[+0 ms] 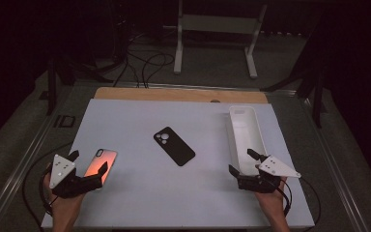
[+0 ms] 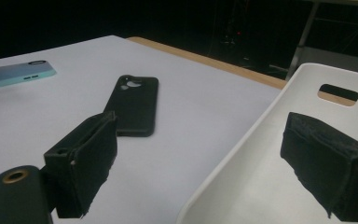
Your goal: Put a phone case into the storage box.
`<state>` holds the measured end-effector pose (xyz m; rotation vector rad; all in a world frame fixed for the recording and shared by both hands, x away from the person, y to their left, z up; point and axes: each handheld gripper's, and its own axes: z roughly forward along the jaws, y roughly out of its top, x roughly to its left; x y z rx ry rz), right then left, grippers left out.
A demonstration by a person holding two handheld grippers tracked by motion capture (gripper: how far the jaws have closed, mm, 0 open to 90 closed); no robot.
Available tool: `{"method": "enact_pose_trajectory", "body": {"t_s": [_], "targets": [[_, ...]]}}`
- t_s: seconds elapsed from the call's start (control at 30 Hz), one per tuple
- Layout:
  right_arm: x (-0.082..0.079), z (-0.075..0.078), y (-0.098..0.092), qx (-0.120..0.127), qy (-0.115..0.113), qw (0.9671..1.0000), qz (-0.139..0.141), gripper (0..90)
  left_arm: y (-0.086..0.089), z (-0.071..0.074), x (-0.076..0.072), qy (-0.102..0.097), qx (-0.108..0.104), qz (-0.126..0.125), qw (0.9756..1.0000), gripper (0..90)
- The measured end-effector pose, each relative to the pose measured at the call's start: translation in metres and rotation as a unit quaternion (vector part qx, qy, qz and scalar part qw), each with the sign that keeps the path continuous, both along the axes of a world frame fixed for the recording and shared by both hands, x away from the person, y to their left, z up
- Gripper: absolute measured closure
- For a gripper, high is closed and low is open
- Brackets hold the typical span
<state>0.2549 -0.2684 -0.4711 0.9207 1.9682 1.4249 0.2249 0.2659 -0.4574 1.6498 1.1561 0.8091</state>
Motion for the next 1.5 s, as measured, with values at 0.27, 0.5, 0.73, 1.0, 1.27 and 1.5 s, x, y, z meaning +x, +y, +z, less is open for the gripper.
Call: {"method": "enact_pose_trajectory", "body": {"t_s": [0.27, 0.5, 0.73, 1.0, 1.27, 1.5], "targets": [[0.000, -0.001, 0.000, -0.004, 0.001, 1.0000, 0.003, 10.8, 0.006, -0.002, 0.008, 0.045, 0.011, 0.004, 0.9989, 0.0], [0.001, -0.001, 0.001, -0.006, 0.002, 1.0000, 0.002, 10.8, 0.008, -0.008, 0.020, 0.093, 0.029, 0.006, 0.9953, 0.0], [0.002, 0.001, 0.003, -0.008, 0.001, 1.0000, 0.002, 10.8, 0.010, -0.018, 0.031, 0.155, 0.053, 0.012, 0.9864, 0.0], [0.003, 0.001, 0.002, -0.009, 0.000, 1.0000, 0.004, 10.9, 0.010, -0.034, 0.042, 0.200, 0.081, 0.017, 0.9762, 0.0], [0.003, 0.001, 0.002, -0.010, 0.001, 0.9999, 0.002, 10.8, 0.004, -0.046, 0.047, 0.234, 0.101, 0.020, 0.9668, 0.0], [0.003, 0.001, 0.001, -0.009, 0.001, 1.0000, -0.001, 10.9, 0.003, -0.057, 0.052, 0.254, 0.104, 0.025, 0.9614, 0.0]]}}
